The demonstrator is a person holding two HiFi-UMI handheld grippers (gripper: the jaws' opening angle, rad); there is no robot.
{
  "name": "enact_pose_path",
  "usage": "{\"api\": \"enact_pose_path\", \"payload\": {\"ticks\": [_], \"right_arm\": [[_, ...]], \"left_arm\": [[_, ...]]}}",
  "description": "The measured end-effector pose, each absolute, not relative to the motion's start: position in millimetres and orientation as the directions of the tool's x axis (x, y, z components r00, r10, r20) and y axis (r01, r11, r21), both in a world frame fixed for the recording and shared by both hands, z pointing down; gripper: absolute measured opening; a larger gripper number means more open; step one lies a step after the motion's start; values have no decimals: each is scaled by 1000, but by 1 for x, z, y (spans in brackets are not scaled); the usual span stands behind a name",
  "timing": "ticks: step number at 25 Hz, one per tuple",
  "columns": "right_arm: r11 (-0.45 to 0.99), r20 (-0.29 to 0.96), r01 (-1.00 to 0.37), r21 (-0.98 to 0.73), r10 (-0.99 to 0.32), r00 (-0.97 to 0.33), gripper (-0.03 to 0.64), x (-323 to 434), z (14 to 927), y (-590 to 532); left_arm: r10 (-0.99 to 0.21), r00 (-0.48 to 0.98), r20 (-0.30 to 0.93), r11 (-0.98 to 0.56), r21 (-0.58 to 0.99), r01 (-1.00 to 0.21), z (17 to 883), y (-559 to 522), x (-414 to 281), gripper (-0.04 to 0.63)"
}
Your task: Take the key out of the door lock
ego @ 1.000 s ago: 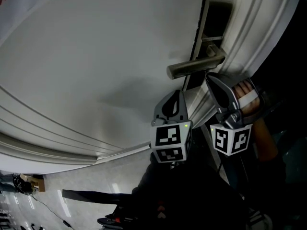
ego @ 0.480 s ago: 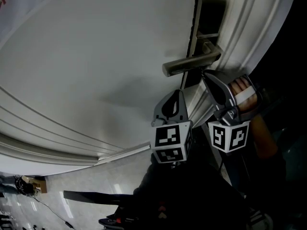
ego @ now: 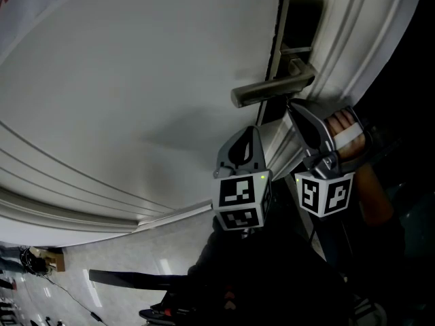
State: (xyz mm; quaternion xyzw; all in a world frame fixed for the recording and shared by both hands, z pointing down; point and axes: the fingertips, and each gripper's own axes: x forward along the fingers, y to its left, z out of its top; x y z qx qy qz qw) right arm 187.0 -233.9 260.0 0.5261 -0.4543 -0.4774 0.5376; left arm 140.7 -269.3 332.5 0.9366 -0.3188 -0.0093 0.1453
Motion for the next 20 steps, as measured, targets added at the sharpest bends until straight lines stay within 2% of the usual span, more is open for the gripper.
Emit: {"api": "enact_pose_path", "payload": {"ticks": [20], "right_arm": [[-12, -17, 39, 999, -992, 129, 12, 188, 262, -231]], "left_arm": [[-598, 798, 73, -757, 274, -593, 332, -271, 141, 0]]}}
